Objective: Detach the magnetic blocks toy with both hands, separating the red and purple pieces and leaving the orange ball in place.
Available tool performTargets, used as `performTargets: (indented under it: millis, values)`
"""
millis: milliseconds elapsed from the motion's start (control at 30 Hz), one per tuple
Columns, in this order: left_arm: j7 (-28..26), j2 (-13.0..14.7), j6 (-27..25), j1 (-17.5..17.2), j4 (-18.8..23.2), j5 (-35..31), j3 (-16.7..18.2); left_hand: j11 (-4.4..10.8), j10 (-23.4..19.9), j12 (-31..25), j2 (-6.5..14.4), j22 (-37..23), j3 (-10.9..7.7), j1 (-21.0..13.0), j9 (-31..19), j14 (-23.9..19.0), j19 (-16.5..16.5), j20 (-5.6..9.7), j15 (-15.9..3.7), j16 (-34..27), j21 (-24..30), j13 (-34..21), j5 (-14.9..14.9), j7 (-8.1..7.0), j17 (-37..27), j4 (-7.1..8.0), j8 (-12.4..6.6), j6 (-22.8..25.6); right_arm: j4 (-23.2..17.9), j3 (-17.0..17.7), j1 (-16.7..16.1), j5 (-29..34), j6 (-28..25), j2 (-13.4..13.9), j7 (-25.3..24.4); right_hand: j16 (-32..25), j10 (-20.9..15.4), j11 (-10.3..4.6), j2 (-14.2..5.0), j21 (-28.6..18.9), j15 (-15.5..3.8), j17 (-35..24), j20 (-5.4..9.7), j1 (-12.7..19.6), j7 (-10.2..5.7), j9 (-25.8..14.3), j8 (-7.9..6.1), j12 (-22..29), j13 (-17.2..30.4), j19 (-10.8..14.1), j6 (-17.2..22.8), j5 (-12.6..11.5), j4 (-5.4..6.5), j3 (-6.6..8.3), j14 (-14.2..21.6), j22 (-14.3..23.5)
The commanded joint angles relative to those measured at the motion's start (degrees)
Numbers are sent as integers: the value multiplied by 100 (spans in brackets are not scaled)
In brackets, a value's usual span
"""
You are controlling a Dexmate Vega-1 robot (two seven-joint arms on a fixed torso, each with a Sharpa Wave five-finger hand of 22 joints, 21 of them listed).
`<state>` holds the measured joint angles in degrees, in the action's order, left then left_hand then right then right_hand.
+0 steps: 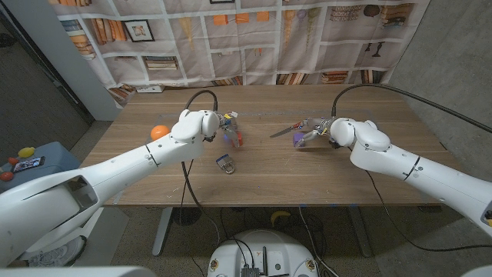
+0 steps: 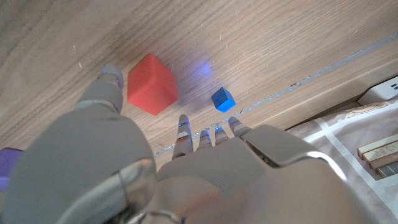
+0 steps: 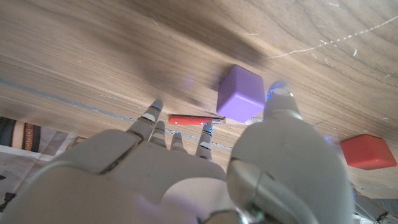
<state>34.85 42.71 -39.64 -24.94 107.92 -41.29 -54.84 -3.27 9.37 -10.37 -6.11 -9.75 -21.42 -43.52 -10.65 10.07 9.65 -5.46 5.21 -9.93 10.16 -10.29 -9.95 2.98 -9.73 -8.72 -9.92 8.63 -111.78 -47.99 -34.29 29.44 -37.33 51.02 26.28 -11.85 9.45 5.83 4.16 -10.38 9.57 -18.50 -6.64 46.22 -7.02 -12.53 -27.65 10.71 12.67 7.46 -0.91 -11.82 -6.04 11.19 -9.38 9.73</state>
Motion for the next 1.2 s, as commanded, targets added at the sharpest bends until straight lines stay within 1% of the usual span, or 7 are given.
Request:
performTargets:
  millis: [33, 200, 533, 767, 1000, 1100, 1200]
  values:
    - [-347, 137, 429, -306, 125, 920, 622, -45, 138, -12, 22, -10, 7, 85, 4, 687, 638, -40, 54, 6, -9, -9, -2, 12, -31, 31, 27, -140, 32, 590, -372, -745, 659, 319, -386, 17, 175, 38, -32, 24, 41, -30, -36, -152, 7, -4, 60, 35, 10, -113, -106, -56, 63, -32, -142, 14]
    - [-575, 217, 568, -446, 151, 1331, 840, -99, 224, -12, 77, -11, 11, 181, 13, 770, 663, -25, 93, 6, 9, -10, -11, 54, -30, 68, 41, -337, 114, 971, -665, -1319, 1128, 416, -756, 16, 185, 30, -36, 16, 43, -38, -40, -269, 68, 8, 137, 57, 12, -169, -217, -72, 102, -63, -187, 15]
    - [-1422, 325, 827, -958, 182, 2424, 1495, -66, 154, -72, 143, -9, 25, 329, 24, 732, 540, 120, 43, -37, 73, -5, -21, 31, -24, 109, 0, -438, 243, 1321, -962, -1861, 1655, 474, -1292, -9, 112, -17, -66, -10, -27, -54, -5, -494, 139, 47, 263, 118, 12, -212, -340, -80, 185, -117, -208, 15]
    - [-2014, 401, 1035, -1257, 201, 2984, 1788, -50, 105, -94, 183, -8, 24, 381, 28, 681, 482, 117, 39, -56, 91, -4, -29, 2, -22, 124, -12, -453, 341, 1543, -1175, -2232, 1948, 416, -1691, -48, 57, -73, -103, -43, -95, -62, 71, -648, 134, 76, 307, 150, 9, -161, -308, -69, 246, -149, -153, 13]
    - [-2683, 497, 1202, -1573, 285, 3246, 1988, 36, -67, -149, 317, -4, -2, 482, 36, 493, 303, 141, 4, -99, 128, 4, -56, -83, -15, 140, -78, -333, 432, 1787, -1455, -2662, 2266, 317, -2131, -104, -147, -177, -139, -77, -265, -60, 205, -888, 123, 123, 344, 230, -8, -57, -130, -51, 325, -209, -41, 5]
    - [-2925, 519, 1358, -1690, 245, 3373, 2074, 100, -119, -158, 373, -2, -17, 508, 38, 436, 245, 193, -34, -104, 135, 7, -61, -101, -12, 141, -82, -309, 497, 1866, -1549, -2830, 2407, 248, -2305, -108, -191, -219, -145, -80, -317, -52, 255, -932, 116, 136, 361, 242, -16, -35, -96, -47, 333, -220, -24, 2]
    - [-3141, 531, 1474, -1778, 197, 3460, 2137, 172, -144, -153, 425, 1, -25, 554, 41, 373, 197, 275, -96, -105, 132, 13, -59, -200, -9, 144, -68, -334, 545, 1884, -1583, -2904, 2511, 193, -2422, -109, -239, -269, -160, -86, -414, -39, 313, -994, 85, 154, 387, 250, -32, 5, -52, -37, 348, -233, -10, -1]
